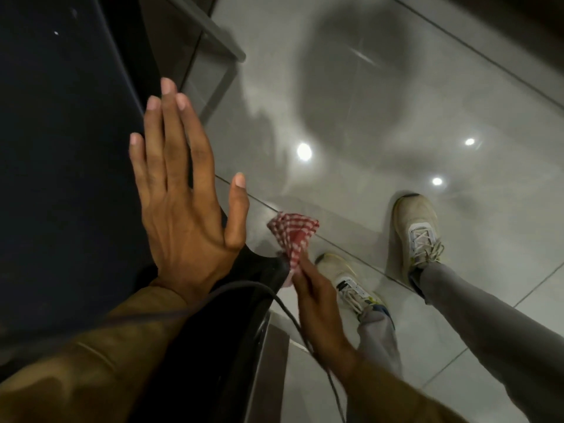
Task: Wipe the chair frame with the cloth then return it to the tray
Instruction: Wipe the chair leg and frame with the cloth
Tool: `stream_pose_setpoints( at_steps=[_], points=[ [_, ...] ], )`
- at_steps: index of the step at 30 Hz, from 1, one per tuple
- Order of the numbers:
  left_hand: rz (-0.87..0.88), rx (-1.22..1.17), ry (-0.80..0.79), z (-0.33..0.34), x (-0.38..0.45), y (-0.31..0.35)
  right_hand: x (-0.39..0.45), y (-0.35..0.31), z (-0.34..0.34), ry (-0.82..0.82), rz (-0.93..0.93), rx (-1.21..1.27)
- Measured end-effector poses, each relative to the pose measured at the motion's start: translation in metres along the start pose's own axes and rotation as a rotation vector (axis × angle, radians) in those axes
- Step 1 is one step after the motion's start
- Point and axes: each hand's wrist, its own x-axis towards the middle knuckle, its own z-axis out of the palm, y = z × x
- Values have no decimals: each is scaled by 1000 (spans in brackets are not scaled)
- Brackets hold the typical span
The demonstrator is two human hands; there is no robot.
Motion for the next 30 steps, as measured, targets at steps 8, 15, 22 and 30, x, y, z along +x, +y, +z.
stream_pose_setpoints(
  at_steps=[8,15,22,30],
  points=[
    [4,27,-4,2,1,-2,32,25,-4,75,65,-144],
    [-5,9,22,3,1,1,76,15,-10,57,213,-308],
    [-6,-3,-64,-3,3,1,-2,-34,-16,-31,-59,-480],
    [-58,-194,-104,-33,42,-16,40,-101,-25,-34,143,-179]
  ],
)
